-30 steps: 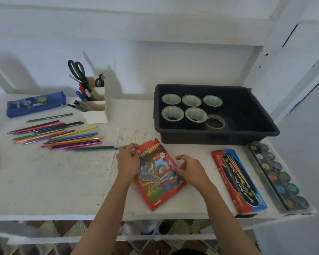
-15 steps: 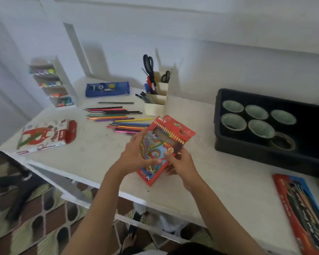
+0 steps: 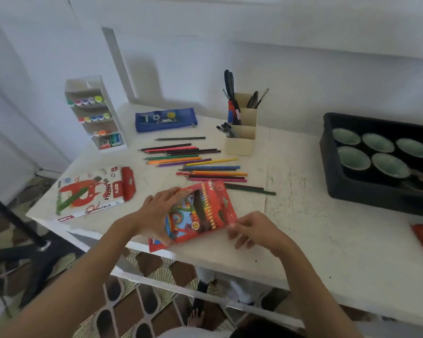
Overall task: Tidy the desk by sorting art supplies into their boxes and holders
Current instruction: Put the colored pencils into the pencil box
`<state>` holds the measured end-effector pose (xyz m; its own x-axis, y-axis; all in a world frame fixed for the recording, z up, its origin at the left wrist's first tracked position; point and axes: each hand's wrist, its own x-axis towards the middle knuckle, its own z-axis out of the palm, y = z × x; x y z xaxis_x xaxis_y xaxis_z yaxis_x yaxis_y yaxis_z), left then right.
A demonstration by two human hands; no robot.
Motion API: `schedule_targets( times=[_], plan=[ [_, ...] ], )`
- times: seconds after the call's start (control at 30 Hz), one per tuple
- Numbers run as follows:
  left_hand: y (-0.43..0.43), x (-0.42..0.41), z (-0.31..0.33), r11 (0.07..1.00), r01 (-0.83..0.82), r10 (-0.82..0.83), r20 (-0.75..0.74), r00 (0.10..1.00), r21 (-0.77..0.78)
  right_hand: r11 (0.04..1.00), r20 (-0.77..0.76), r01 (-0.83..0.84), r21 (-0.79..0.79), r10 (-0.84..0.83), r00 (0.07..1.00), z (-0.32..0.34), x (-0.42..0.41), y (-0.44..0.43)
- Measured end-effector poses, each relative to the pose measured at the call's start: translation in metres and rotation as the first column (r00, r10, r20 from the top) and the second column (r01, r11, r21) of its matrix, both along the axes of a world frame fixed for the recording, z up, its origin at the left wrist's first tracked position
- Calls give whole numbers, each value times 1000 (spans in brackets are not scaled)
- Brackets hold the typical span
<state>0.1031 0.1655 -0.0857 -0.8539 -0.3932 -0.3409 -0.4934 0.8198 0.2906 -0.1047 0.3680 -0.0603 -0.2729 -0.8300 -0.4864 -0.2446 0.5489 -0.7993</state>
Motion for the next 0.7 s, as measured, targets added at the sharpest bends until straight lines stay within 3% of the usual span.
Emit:
schedule_targets(
  times=[0.13,0.23,0.3,0.47,0.57,0.7],
  plan=[
    [-17,1,-5,983,181,-178,100,979,-17,959,-256,284,-14,-278,926,1,-25,-8],
    [-24,-1,-7,964,265,-263,111,958,3,928,-392,329,-173,-372,842,-7,-38,-30],
    [-29,-2,-7,954,299,-299,105,949,13,949,-538,218,-230,-310,784,-16,-41,-48],
    [-40,8,-12,962,273,-272,60,960,-10,991,-784,88,-105,-137,605,-36,-37,-75],
    [-40,23,-20,981,195,-195,-51,980,-4,997,-836,37,-70,-79,544,-44,-38,-78],
    [-34,39,-37,997,80,-75,-195,978,19,994,-831,32,-105,-106,547,-45,-36,-79]
  ],
)
